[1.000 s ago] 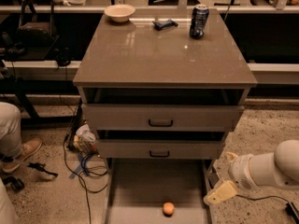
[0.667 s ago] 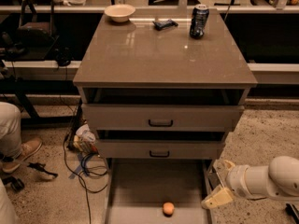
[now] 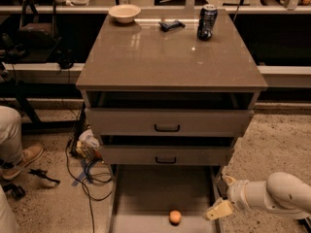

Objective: Pick orange from bottom drawer and place on counter

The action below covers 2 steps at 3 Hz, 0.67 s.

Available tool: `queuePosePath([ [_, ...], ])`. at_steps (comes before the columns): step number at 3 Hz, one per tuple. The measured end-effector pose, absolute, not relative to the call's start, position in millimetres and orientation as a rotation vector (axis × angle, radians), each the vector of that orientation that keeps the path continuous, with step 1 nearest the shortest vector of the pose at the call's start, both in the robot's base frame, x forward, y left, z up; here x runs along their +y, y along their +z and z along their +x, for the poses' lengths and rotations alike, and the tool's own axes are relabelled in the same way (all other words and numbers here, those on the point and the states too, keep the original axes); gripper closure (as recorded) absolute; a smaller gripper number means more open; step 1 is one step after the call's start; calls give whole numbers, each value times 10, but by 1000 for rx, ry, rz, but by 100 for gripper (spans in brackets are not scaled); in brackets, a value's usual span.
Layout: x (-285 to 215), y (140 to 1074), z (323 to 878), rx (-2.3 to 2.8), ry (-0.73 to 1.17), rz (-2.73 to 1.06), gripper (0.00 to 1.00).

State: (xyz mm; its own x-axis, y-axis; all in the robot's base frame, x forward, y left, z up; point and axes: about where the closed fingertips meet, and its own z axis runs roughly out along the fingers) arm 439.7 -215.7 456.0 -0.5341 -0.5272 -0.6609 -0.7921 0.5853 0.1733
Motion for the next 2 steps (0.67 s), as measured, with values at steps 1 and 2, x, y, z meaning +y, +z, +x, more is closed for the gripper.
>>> queuePosePath([
  [1,-2133,4041,4481,2279,588,-1060,0],
  [2,-2083,3380,4595,2252,578,-1088,0],
])
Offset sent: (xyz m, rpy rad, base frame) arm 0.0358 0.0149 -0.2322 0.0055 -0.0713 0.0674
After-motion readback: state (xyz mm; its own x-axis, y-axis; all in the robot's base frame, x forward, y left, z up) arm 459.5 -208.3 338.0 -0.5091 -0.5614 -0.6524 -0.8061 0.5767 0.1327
